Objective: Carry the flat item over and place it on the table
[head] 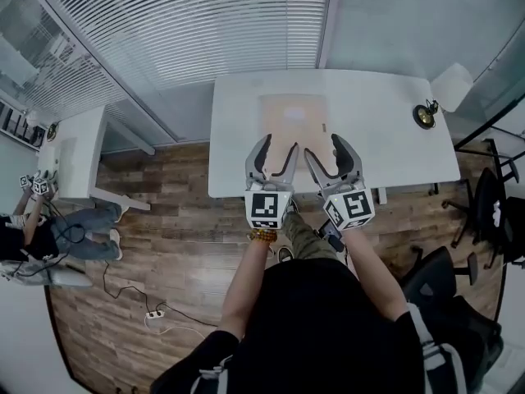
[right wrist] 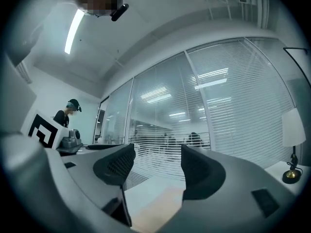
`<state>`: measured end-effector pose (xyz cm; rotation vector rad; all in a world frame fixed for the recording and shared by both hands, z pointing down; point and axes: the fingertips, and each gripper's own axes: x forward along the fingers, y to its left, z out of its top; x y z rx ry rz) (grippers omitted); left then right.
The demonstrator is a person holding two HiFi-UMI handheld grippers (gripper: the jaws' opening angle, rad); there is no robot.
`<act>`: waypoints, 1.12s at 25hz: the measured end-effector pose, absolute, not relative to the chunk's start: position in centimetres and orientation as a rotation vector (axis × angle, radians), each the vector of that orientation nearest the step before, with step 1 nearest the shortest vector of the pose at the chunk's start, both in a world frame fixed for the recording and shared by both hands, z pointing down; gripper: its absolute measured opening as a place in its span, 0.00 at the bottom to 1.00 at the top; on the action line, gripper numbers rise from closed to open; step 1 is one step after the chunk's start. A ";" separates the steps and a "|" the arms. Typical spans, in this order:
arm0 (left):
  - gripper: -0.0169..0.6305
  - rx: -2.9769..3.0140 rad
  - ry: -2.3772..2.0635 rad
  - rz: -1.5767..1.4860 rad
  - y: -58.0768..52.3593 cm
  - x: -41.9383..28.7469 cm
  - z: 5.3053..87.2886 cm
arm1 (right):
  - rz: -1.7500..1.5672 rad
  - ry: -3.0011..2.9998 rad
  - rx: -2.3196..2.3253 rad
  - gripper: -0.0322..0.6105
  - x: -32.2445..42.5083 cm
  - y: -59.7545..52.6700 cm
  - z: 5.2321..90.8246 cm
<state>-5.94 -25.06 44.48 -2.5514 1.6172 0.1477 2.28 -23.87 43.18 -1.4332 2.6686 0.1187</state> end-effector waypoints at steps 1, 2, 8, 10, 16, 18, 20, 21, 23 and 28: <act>0.41 -2.545 1.613 0.147 -24.8 -5.9 44.3 | 0.132 2.661 -1.434 0.52 2.3 -23.6 42.9; 0.40 -2.539 1.610 0.146 -24.5 -5.8 44.2 | 0.146 2.655 -1.431 0.50 2.4 -23.3 42.6; 0.37 -2.508 1.609 0.144 -22.8 -5.8 43.5 | 0.189 2.634 -1.405 0.42 2.3 -21.5 41.6; 0.36 -2.494 1.613 0.148 -22.3 -5.9 43.3 | 0.205 2.629 -1.403 0.39 2.3 -21.1 41.4; 0.29 -2.458 1.616 0.134 -21.3 -6.1 43.2 | 0.224 2.611 -1.413 0.30 2.2 -20.4 41.4; 0.28 -2.448 1.612 0.130 -20.4 -5.4 43.0 | 0.236 2.601 -1.413 0.28 2.8 -19.5 41.2; 0.26 -2.429 1.611 0.132 -18.3 -3.9 42.6 | 0.256 2.589 -1.408 0.25 4.4 -17.4 40.8; 0.25 -2.421 1.612 0.135 -17.6 -3.4 42.4 | 0.263 2.587 -1.405 0.25 4.9 -16.6 40.7; 0.21 -2.415 1.619 0.139 -17.7 -4.2 42.3 | 0.264 2.592 -1.403 0.22 4.1 -16.8 40.8; 0.14 -2.413 1.635 0.144 -18.2 -5.8 42.6 | 0.274 2.607 -1.432 0.12 2.6 -17.3 41.2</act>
